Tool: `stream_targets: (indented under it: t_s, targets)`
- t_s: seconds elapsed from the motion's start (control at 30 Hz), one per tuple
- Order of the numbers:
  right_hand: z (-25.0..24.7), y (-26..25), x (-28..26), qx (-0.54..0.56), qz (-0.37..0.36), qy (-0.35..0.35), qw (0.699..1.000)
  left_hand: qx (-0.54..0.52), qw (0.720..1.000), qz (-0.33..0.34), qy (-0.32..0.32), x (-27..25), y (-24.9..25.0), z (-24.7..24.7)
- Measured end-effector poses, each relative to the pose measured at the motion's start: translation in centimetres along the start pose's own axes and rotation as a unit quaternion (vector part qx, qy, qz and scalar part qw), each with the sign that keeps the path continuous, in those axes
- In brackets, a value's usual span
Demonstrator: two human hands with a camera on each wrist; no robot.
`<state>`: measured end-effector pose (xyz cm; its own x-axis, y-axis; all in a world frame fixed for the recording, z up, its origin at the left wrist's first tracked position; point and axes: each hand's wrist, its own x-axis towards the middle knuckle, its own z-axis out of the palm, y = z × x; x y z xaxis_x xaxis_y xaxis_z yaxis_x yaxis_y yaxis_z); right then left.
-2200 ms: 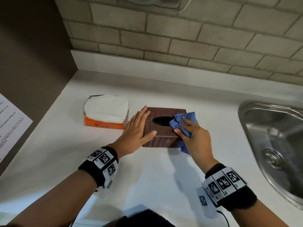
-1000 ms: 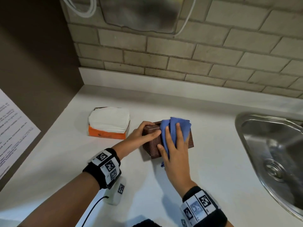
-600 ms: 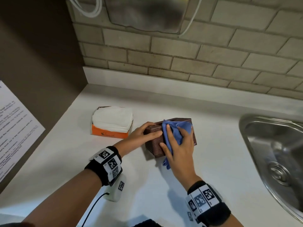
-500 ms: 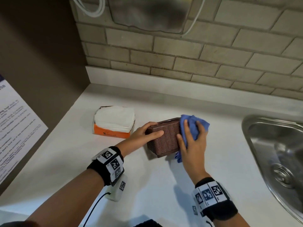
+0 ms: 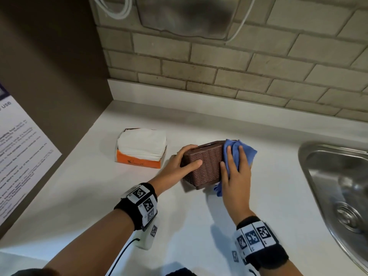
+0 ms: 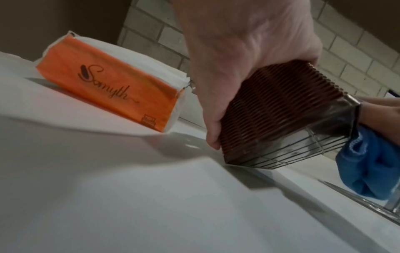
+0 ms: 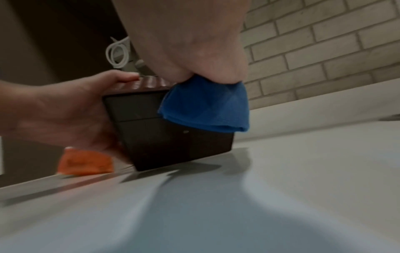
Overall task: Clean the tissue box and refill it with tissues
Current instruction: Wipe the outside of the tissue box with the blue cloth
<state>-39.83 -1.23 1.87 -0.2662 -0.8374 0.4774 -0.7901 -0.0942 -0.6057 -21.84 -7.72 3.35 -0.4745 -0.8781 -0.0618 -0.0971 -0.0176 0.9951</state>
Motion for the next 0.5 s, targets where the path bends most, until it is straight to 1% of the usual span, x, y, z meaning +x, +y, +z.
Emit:
stream_targets:
  t_s: [0.03,0.07,0.13,0.17,0.2,0.3,0.33,0.37,0.4,0.47,0.5]
  targets:
    - [0.5,-0.6,-0.3,-0.029,-0.025,-0.009,0.999,0.003,1.000,0.004,0.005,0.2,0.0,0.0]
    - [1.1,-1.8,-0.9,-0.050,-0.064,-0.032,0.996,0.004,1.000,0.008,0.011,0.4,-0.1,0.0]
    - [1.5,-2.5,-2.1,-0.041,-0.134,-0.096,0.986,0.005,1.000,0.016,0.017,0.5,-0.5,-0.2]
    - [1.2,-2.1,-1.8,-0.046,-0.152,-0.101,0.982,0.006,1.000,0.019,0.016,0.5,-0.6,-0.3]
    - [0.8,-1.2,-1.1,-0.053,-0.145,-0.086,0.984,0.010,1.000,0.021,0.014,0.4,-0.8,-0.4]
    - [-0.3,1.3,0.8,-0.023,-0.011,-0.007,1.000,0.036,0.999,0.019,0.003,0.6,-1.6,-0.3]
    - [-0.2,1.0,0.8,-0.012,0.017,0.005,1.000,0.043,0.999,0.018,0.001,0.7,-1.8,-0.2]
    - [0.2,0.1,0.5,-0.017,0.017,0.002,1.000,0.045,0.999,0.018,0.004,0.8,-1.8,-0.1]
    - [0.6,-1.4,-0.2,-0.033,-0.002,-0.012,0.999,0.044,0.999,0.019,0.010,0.8,-1.9,-0.1]
    - [1.2,-3.4,-1.8,-0.057,-0.085,-0.058,0.993,0.041,0.999,0.022,0.020,1.0,-2.1,-0.1]
    - [1.2,-3.5,-2.3,-0.061,-0.123,-0.077,0.987,0.038,0.999,0.023,0.019,1.0,-2.2,-0.1]
